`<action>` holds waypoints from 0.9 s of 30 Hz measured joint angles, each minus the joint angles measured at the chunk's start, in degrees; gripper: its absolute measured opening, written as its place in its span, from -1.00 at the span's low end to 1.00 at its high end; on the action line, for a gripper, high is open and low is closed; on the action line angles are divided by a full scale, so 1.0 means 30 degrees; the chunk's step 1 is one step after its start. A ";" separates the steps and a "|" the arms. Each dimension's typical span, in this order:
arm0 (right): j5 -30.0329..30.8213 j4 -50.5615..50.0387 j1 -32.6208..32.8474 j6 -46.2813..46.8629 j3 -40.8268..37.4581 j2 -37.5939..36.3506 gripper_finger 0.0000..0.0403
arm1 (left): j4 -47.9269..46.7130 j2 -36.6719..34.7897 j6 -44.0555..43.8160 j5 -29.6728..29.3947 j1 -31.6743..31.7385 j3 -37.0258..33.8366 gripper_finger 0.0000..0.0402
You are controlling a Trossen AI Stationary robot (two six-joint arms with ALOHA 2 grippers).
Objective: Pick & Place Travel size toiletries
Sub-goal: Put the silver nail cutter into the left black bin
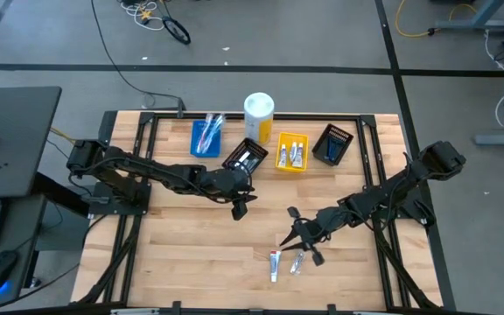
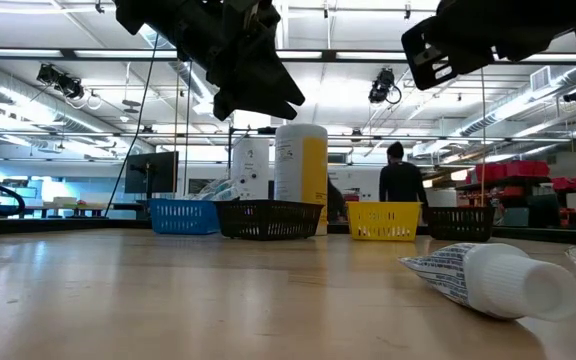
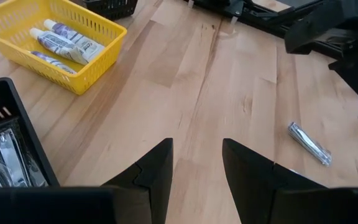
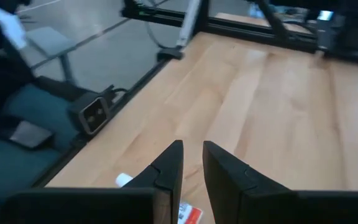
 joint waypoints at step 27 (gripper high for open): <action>0.3275 0.0423 0.0013 0.1912 -0.0373 0.0000 -0.44 | 0.0002 0.0000 0.0007 -0.0002 -0.0007 -0.0004 -0.27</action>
